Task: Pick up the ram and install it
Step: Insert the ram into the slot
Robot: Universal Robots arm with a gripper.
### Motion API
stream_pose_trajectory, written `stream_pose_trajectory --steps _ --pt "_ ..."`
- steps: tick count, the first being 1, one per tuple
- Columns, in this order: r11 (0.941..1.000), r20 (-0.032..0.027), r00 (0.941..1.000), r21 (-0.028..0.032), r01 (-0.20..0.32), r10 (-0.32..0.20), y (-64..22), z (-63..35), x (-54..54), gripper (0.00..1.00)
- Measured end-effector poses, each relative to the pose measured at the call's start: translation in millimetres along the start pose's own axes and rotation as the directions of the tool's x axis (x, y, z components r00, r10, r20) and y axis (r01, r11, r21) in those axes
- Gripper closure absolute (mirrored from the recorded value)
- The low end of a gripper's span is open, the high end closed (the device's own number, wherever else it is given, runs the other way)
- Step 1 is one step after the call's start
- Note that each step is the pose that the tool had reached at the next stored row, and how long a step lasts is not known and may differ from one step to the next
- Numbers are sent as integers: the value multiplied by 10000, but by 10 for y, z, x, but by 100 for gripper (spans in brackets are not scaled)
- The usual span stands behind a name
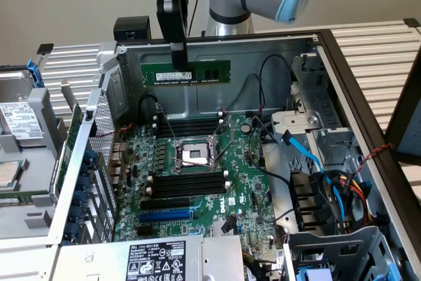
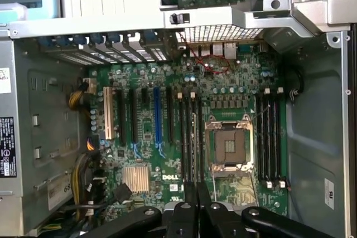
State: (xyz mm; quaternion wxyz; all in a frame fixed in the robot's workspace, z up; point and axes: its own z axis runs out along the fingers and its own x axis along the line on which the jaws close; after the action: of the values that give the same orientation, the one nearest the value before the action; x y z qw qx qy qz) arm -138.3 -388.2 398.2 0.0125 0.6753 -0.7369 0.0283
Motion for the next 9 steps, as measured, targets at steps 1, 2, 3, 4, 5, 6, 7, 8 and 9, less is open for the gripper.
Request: stream_pose_trajectory --steps 1,2,3,4,5,6,7,8,9 --pt "10000 0 10000 0 0 0 0 18 -1 88" --pt "10000 -1 10000 0 0 0 1 36 -2 88" --pt "10000 1 10000 0 0 0 1 55 -3 88" --pt "10000 0 10000 0 0 0 2 73 -4 88" --pt "10000 0 10000 0 0 0 2 91 -5 88" --pt "10000 1 10000 0 0 0 3 109 -6 88" --pt "10000 0 10000 0 0 0 3 127 -7 88" --pt "10000 -1 10000 -1 0 0 4 146 -8 88" --pt "10000 0 10000 0 0 0 4 164 -9 88"
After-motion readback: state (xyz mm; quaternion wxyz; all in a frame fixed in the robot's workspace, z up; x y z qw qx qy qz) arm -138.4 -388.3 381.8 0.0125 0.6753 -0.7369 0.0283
